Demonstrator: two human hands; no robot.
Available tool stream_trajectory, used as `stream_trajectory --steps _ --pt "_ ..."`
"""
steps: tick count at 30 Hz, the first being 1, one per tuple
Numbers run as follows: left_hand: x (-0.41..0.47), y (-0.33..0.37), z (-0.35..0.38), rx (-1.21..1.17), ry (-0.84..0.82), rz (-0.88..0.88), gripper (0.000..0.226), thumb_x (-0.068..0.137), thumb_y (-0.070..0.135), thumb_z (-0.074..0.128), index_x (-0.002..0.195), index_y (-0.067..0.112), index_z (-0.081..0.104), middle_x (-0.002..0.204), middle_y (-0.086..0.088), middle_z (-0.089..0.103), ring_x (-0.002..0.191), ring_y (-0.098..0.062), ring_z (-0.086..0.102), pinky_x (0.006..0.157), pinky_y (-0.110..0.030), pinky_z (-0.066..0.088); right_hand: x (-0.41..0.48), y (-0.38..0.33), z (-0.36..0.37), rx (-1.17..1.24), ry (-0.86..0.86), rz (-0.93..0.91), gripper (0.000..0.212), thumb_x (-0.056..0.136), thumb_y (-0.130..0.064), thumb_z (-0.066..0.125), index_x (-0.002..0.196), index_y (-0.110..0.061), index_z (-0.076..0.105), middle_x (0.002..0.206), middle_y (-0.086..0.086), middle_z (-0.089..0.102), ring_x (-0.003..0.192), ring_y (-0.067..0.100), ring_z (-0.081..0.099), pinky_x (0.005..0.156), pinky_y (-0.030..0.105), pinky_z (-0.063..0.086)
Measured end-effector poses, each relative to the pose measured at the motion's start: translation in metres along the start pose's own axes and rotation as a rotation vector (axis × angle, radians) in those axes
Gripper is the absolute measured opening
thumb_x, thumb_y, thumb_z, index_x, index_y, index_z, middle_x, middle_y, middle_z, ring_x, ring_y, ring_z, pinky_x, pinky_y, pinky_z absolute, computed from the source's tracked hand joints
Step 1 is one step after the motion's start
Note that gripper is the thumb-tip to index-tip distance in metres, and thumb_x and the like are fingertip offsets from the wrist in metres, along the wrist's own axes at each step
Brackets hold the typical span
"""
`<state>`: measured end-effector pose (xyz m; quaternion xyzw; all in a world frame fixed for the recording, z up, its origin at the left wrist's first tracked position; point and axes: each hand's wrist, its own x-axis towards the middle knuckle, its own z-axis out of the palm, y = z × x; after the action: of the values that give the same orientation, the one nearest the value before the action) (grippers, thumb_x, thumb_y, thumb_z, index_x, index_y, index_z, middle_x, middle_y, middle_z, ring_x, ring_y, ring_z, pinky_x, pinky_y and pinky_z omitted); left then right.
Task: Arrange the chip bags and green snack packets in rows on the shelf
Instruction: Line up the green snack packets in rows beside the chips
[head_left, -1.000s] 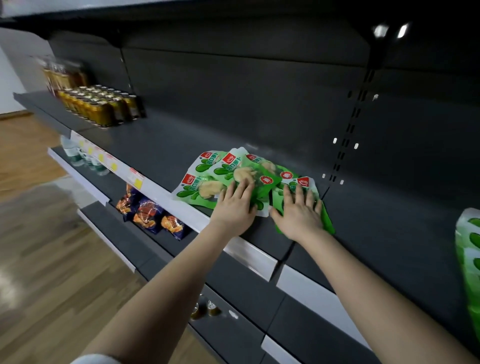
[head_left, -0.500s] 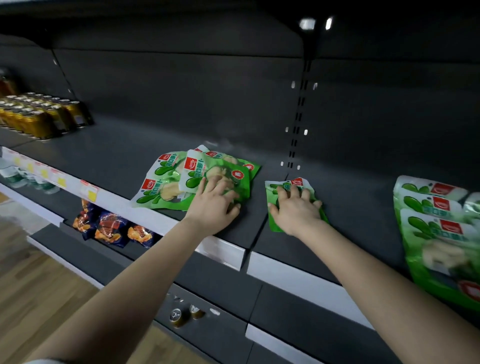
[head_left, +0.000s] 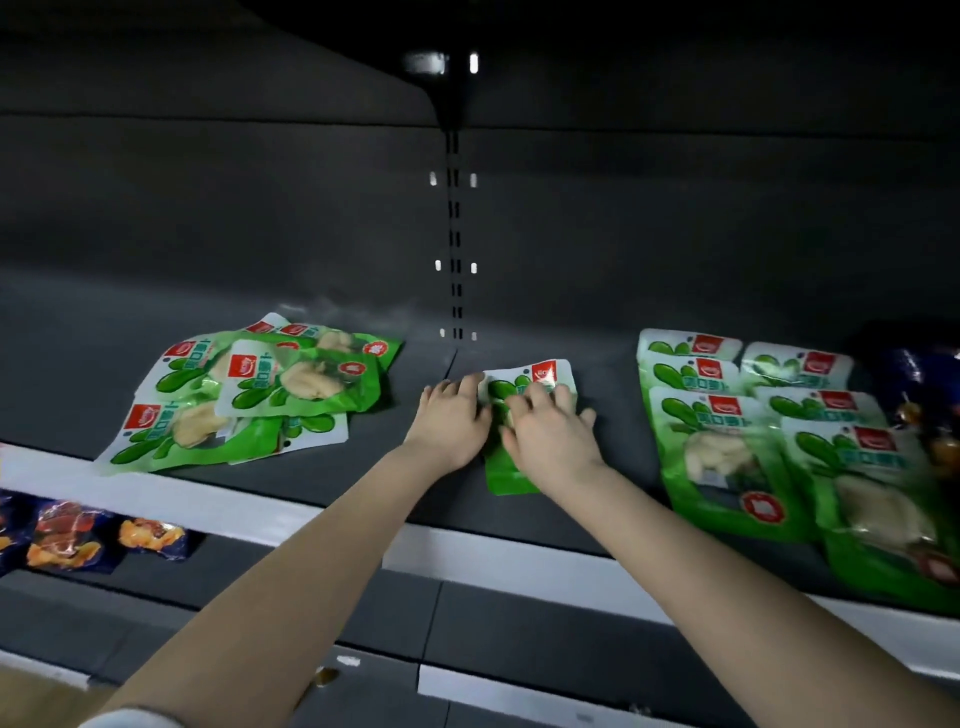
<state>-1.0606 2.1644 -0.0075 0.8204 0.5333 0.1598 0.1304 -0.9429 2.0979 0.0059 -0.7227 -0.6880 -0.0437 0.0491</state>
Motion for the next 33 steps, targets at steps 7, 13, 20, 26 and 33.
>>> stream_trajectory --steps 7,13,20,26,33 --pt "0.021 0.029 0.003 -0.468 0.11 -0.062 0.052 0.088 0.004 0.056 0.136 0.01 0.039 0.099 -0.011 0.064 0.103 -0.026 0.058 0.07 -0.015 0.034 -0.016 0.027 0.001 -0.039 0.018 -0.038 0.045 0.102 -0.032 0.032 0.143 -0.014 0.036 0.139 0.007 0.04 0.128 0.03 0.036 0.1 0.043 0.032" --pt "0.039 0.055 0.01 -0.51 0.231 -0.033 0.029 0.087 -0.003 0.052 0.111 0.008 0.063 0.096 -0.008 0.068 0.091 -0.018 0.06 0.07 -0.005 0.031 -0.027 0.037 0.0 0.111 -0.221 0.058 0.062 0.103 -0.042 0.019 0.153 -0.012 -0.004 0.16 0.005 -0.006 0.146 0.026 -0.009 0.119 0.042 0.002" --pt "0.051 0.061 0.015 -0.589 0.186 -0.044 0.029 0.091 0.002 0.045 0.114 0.01 0.061 0.108 -0.006 0.067 0.091 -0.012 0.056 0.068 -0.009 0.034 0.011 0.041 0.002 0.177 -0.272 0.198 0.065 0.097 -0.019 0.029 0.153 -0.019 -0.004 0.158 0.013 -0.016 0.144 0.035 -0.019 0.118 0.048 -0.006" --pt "0.054 0.051 0.027 -0.347 0.079 0.08 0.047 0.094 0.005 0.038 0.141 0.005 0.036 0.144 -0.012 0.044 0.134 -0.025 0.038 0.112 -0.033 0.028 0.035 0.053 0.016 0.196 -0.128 0.264 0.055 0.1 -0.041 0.023 0.152 -0.029 0.009 0.16 0.011 -0.009 0.145 0.032 -0.015 0.117 0.049 -0.008" --pt "0.057 0.049 0.035 -0.13 0.044 0.097 0.047 0.1 0.018 0.029 0.146 0.004 0.027 0.154 -0.01 0.027 0.144 -0.021 0.02 0.118 -0.036 0.006 0.046 0.057 0.02 0.167 -0.194 0.331 0.061 0.097 -0.053 0.018 0.152 -0.034 -0.002 0.158 0.008 -0.02 0.144 0.03 -0.022 0.116 0.047 -0.012"
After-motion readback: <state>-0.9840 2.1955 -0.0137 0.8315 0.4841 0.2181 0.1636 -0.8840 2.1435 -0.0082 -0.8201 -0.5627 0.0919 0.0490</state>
